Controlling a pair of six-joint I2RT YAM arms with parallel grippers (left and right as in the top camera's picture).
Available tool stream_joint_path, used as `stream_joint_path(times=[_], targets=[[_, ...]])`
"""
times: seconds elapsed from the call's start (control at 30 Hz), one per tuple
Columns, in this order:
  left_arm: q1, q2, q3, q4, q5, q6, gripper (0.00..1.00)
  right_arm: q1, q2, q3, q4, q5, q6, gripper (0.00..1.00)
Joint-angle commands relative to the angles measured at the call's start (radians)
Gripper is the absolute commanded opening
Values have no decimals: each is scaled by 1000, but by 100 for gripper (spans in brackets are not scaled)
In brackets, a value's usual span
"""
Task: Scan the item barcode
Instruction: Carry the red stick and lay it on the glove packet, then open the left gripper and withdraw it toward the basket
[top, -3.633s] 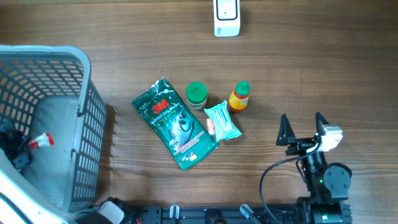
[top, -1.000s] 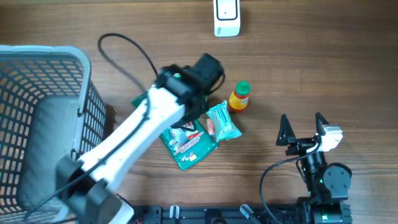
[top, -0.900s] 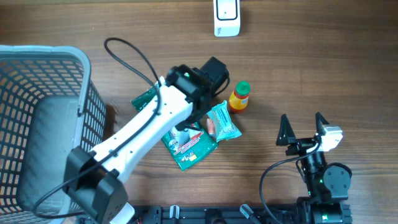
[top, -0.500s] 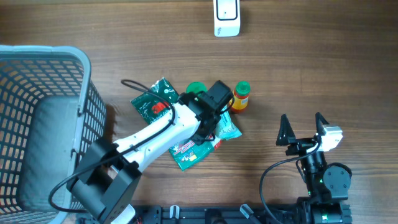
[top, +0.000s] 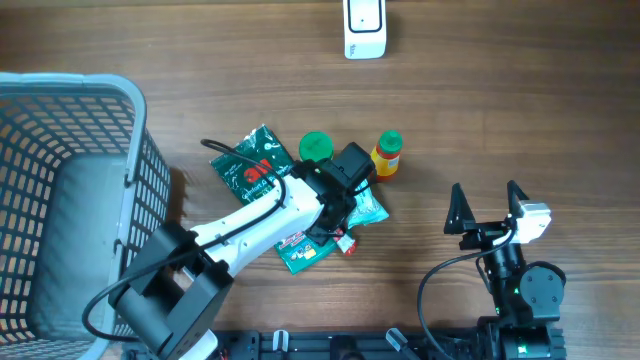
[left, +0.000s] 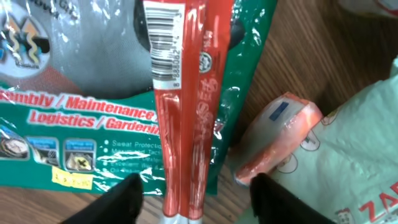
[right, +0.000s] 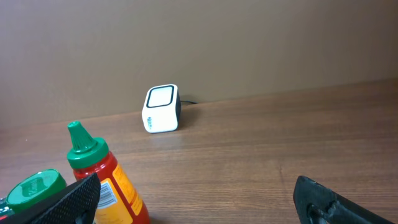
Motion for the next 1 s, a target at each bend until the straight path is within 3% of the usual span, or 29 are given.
stream_joint_path(times=[0.0, 0.13, 0.4, 0.7, 0.83, 0.93, 0.97], targets=[[-3, -6, -2, -8, -65, 34, 74, 5, -2, -1, 3, 13, 11, 100], [-3, -82, 34, -9, -177, 195, 86, 5, -2, -1, 3, 13, 10, 100], [-3, -303, 234, -16, -456, 565, 89, 5, -2, -1, 3, 13, 10, 100], [-3, -511, 489, -6, -877, 725, 94, 5, -2, -1, 3, 13, 11, 100], [-3, -576, 535, 119, -1069, 842, 94, 5, -2, -1, 3, 13, 10, 100], [-3, -621, 535, 331, -1178, 1013, 94, 5, -2, -1, 3, 13, 11, 100], [-3, -637, 535, 444, -1200, 1145, 93, 5, -2, -1, 3, 13, 10, 100]])
